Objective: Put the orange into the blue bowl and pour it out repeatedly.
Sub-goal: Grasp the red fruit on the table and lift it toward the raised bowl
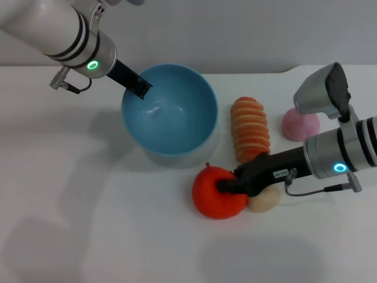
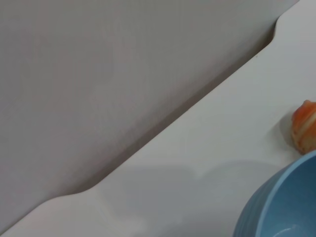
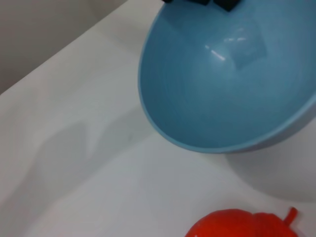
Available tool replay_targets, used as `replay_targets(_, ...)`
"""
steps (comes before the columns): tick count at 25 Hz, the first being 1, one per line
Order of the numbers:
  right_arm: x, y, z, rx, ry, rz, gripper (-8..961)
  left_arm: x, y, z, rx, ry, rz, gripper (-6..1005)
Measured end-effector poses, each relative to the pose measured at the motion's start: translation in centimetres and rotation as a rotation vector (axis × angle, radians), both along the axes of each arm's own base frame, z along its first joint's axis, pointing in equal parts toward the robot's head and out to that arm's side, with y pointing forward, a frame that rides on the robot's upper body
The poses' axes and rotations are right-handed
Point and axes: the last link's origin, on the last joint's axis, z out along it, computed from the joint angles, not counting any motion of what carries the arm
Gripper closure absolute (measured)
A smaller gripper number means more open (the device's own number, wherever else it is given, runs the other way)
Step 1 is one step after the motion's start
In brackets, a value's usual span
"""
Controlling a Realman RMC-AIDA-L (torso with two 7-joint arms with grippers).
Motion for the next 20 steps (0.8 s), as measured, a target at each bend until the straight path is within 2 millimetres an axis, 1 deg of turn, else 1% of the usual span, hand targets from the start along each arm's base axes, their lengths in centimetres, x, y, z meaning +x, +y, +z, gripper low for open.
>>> replay_targets(6, -0.2, 0.0, 0.3, 0.007, 0.016, 0.06, 742, -0.1, 0.0, 0.0, -0.001, 0.002, 0.002, 1000)
replay_targets(12, -0.9, 0.0, 0.6, 0.035, 0.073, 0.142, 834, -0.3, -0.1, -0.1, -0.005, 0.004, 0.009, 999)
replay_targets(16, -2.5, -0.8, 2.1, 0.033, 0.186, 0.266, 879, -0.3, -0.1, -0.2, -0.012, 0.007, 0.013, 999)
replay_targets(20, -4.0, -1.4, 4.7, 0.078, 0.27, 0.373, 907, -0.4, -0.2, -0.2, -0.019, 0.012, 0.017, 1000)
